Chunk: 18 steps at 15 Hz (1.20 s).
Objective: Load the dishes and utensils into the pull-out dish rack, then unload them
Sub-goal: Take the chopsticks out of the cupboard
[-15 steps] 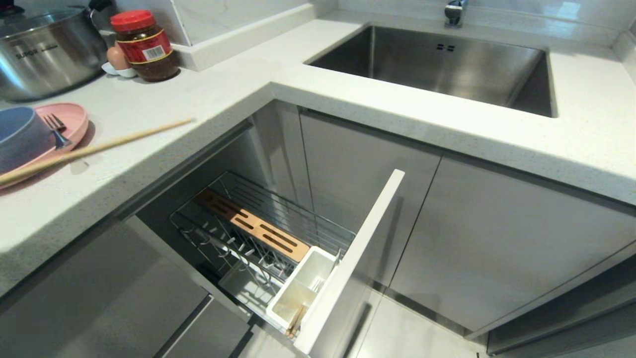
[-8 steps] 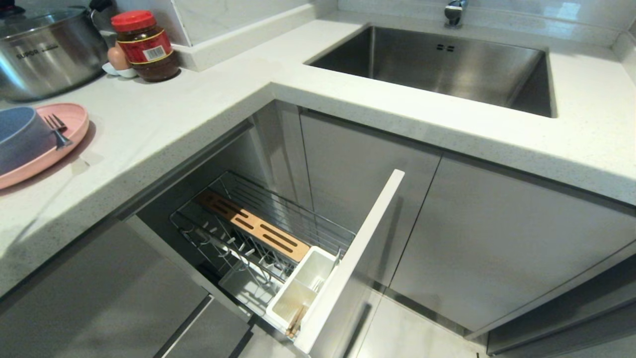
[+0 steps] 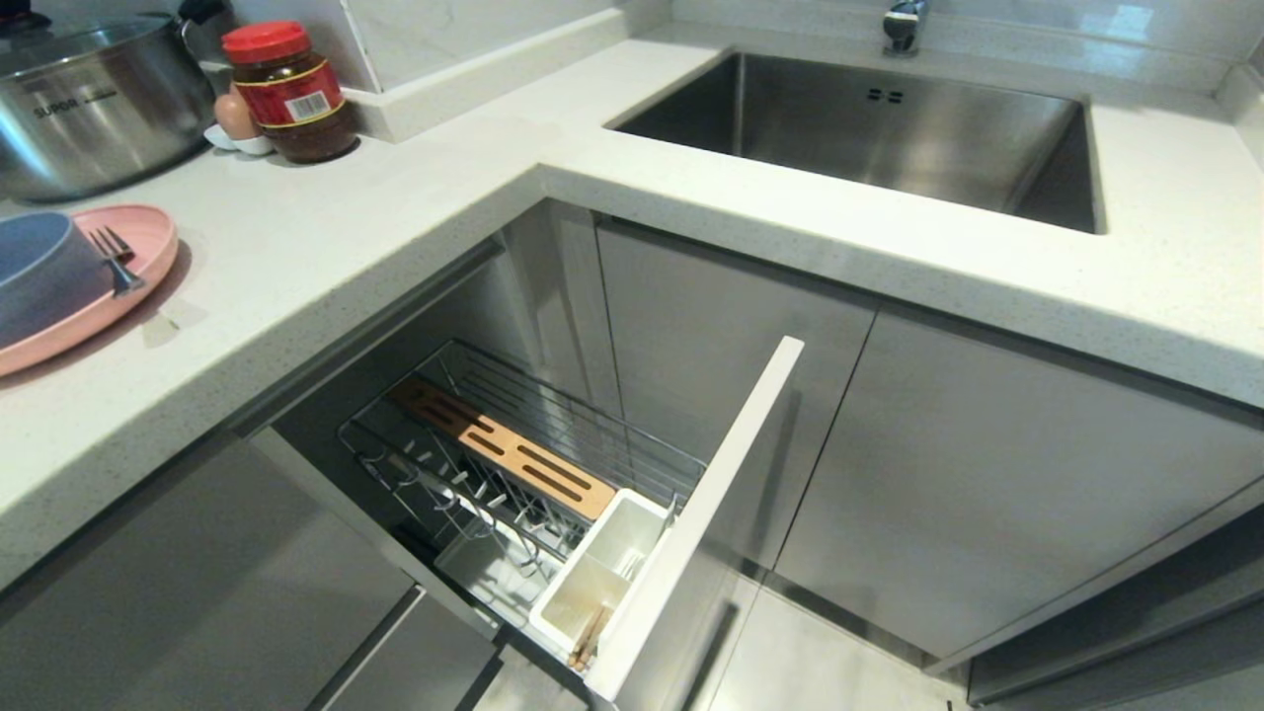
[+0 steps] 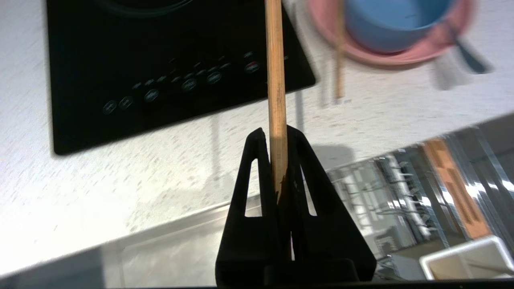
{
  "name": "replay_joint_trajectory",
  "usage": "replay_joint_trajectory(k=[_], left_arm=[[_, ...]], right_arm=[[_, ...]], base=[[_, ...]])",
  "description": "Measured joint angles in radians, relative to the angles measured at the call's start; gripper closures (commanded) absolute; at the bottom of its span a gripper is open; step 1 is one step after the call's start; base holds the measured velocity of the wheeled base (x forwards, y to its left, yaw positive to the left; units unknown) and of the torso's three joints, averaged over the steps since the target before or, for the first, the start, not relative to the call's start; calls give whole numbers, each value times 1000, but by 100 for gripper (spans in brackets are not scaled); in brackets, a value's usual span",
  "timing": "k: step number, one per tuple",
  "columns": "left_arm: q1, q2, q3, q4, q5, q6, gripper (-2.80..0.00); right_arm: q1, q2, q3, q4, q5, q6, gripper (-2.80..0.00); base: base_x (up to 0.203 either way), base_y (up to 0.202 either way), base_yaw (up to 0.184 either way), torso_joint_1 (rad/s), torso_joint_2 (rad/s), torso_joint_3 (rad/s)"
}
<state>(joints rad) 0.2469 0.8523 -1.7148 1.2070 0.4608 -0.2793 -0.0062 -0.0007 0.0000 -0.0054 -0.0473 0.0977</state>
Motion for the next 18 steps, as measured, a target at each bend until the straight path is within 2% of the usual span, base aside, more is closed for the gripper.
replay_joint_trajectory(k=[1,4,6,8,12,14,18], left_arm=[[4,1,29,3,23,-37,0],[7,37,58,5,29,-115,0],[7,75,92,1,28,-144,0],[6,114,144,-32,27,-152,0],[6,192,235,-210,12,-148,0],[6,226,247,-264,-31,-141,0],[6,281,246,-295,-99,-124,0]], right_arm=[[0,0,0,0,0,0,0],[0,0,0,0,0,0,0],[0,0,0,0,0,0,0],[0,0,0,0,0,0,0],[0,0,0,0,0,0,0],[0,0,0,0,0,0,0],[0,0,0,0,0,0,0]], base=[[0,0,0,0,0,0],[0,0,0,0,0,0],[0,0,0,0,0,0],[0,0,0,0,0,0],[0,0,0,0,0,0],[0,0,0,0,0,0],[0,0,0,0,0,0]])
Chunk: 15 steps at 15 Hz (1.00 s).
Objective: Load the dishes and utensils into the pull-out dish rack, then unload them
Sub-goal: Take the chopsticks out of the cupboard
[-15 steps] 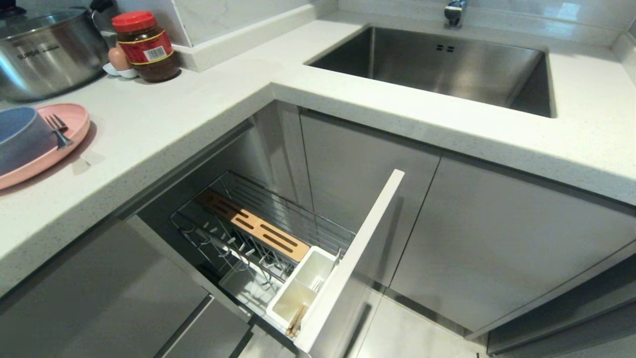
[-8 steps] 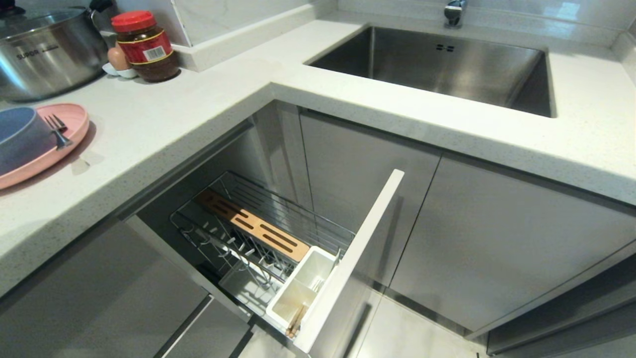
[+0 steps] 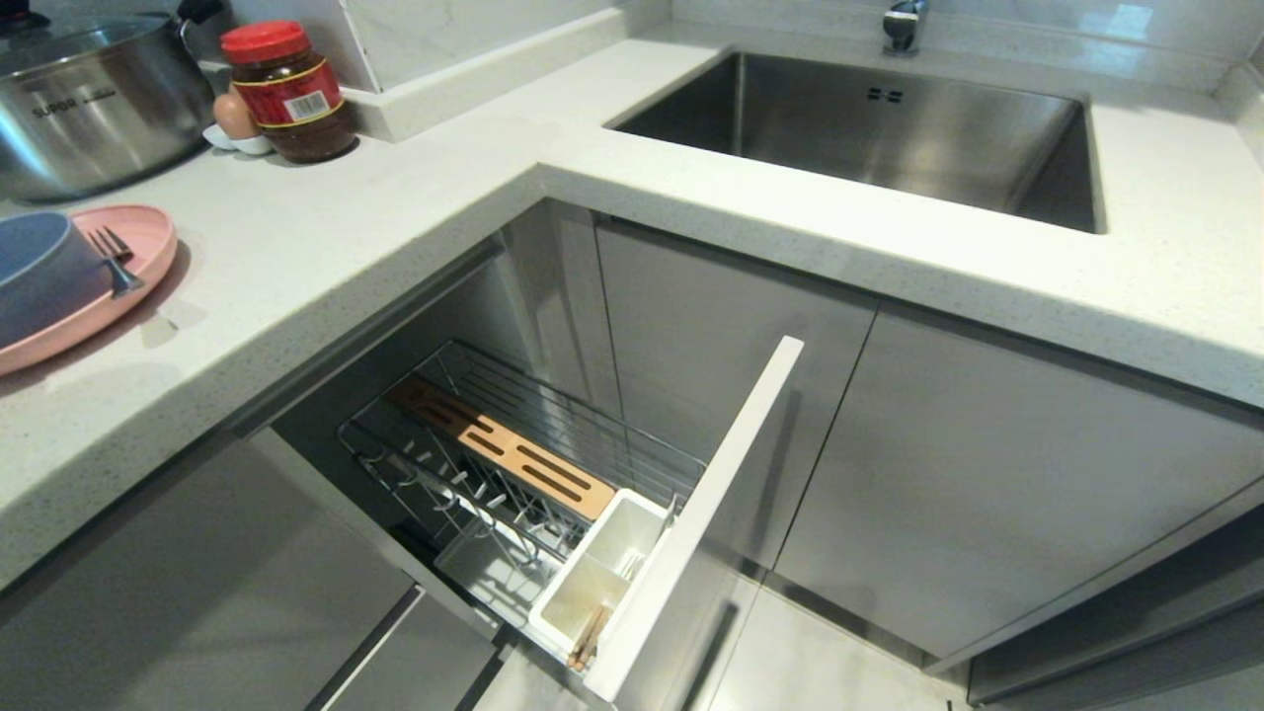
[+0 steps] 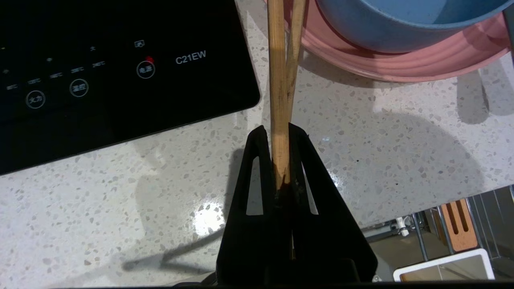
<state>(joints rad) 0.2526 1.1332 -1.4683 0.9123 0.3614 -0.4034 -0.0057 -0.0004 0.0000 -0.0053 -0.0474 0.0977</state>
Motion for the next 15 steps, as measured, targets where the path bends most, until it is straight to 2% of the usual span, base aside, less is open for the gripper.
replay_joint_trajectory(k=[7,15], left_arm=[[0,47,-2,-27,-68,5,0],[2,85,-11,-87,-69,32,0]], right_arm=[[0,0,0,0,0,0,0],[0,0,0,0,0,0,0]], base=[[0,0,0,0,0,0],[0,0,0,0,0,0]])
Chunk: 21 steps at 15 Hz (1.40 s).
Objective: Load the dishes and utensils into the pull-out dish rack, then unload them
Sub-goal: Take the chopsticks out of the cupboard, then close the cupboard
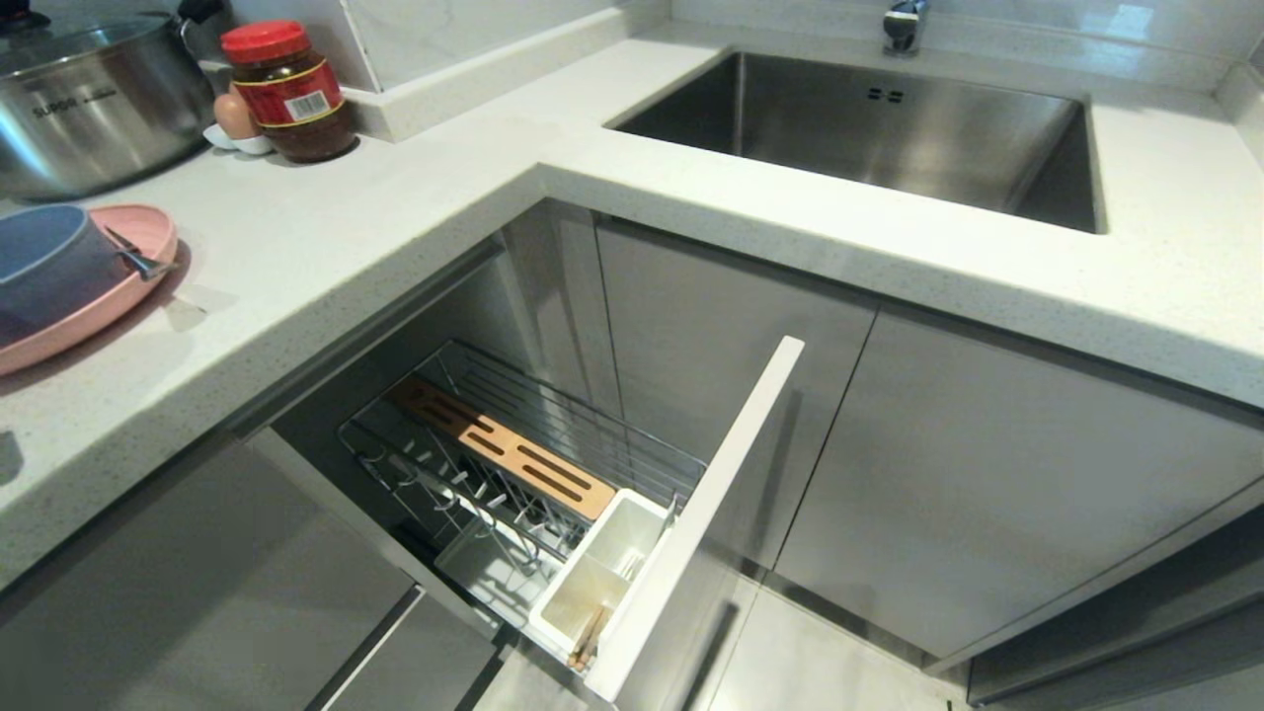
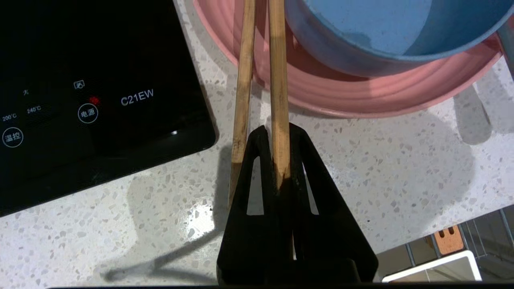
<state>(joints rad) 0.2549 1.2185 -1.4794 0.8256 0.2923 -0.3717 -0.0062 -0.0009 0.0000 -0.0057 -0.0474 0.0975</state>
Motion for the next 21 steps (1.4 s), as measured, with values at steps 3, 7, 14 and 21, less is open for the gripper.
replay_joint_trajectory(k=[3,7,14,21], left_arm=[[5,8,-3,-1,0,-1,0],[15,17,-3,-1,0,-1,0],[38,34,-4,0,-19,-2,0],[42,37,-2,0,-20,-2,-280]], right_arm=[[0,0,0,0,0,0,0],[0,0,0,0,0,0,0],[0,0,0,0,0,0,0],[0,0,0,0,0,0,0]], base=[[0,0,0,0,0,0],[0,0,0,0,0,0],[0,0,0,0,0,0],[0,0,0,0,0,0]])
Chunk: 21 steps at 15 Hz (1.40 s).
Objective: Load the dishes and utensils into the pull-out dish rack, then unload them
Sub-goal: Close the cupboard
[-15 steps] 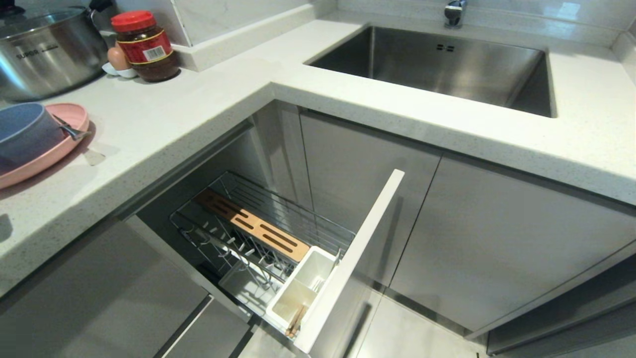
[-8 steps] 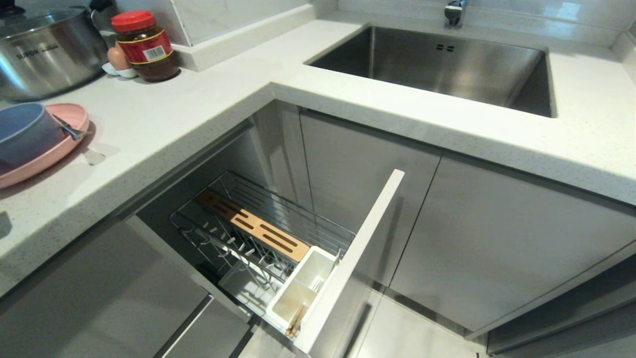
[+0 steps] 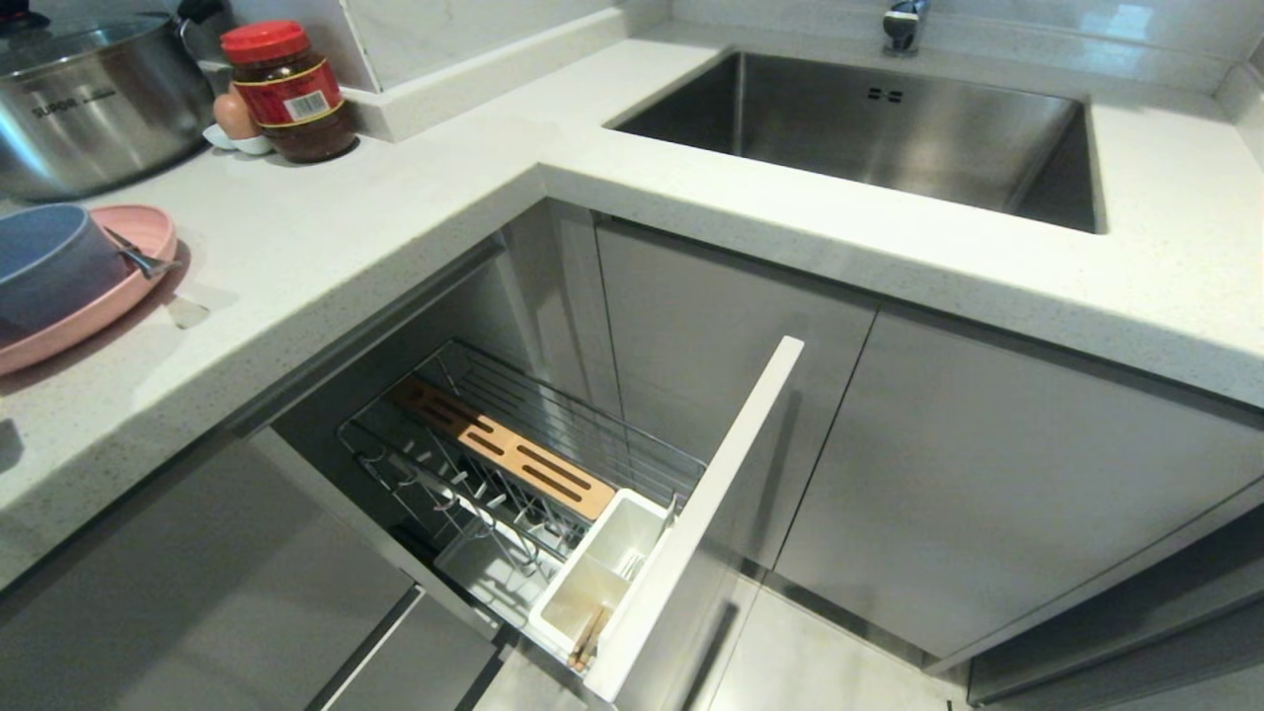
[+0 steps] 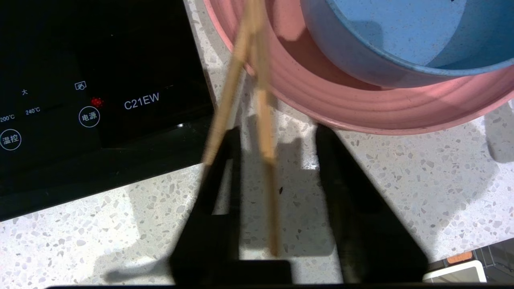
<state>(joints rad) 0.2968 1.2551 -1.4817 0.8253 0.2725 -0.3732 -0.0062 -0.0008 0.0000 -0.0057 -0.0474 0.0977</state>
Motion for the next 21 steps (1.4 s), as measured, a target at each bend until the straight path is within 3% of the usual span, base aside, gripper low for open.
replay_joint_trajectory(k=[14,15,21], left_arm=[[-1,-19,-12,-18,0,-1,-280],[-1,-21,-12,-18,0,1,0],[0,-36,-38,-107,10,0,0]], right_arm=[[0,0,0,0,0,0,0],[0,0,0,0,0,0,0],[0,0,0,0,0,0,0]], base=[[0,0,0,0,0,0],[0,0,0,0,0,0],[0,0,0,0,0,0]])
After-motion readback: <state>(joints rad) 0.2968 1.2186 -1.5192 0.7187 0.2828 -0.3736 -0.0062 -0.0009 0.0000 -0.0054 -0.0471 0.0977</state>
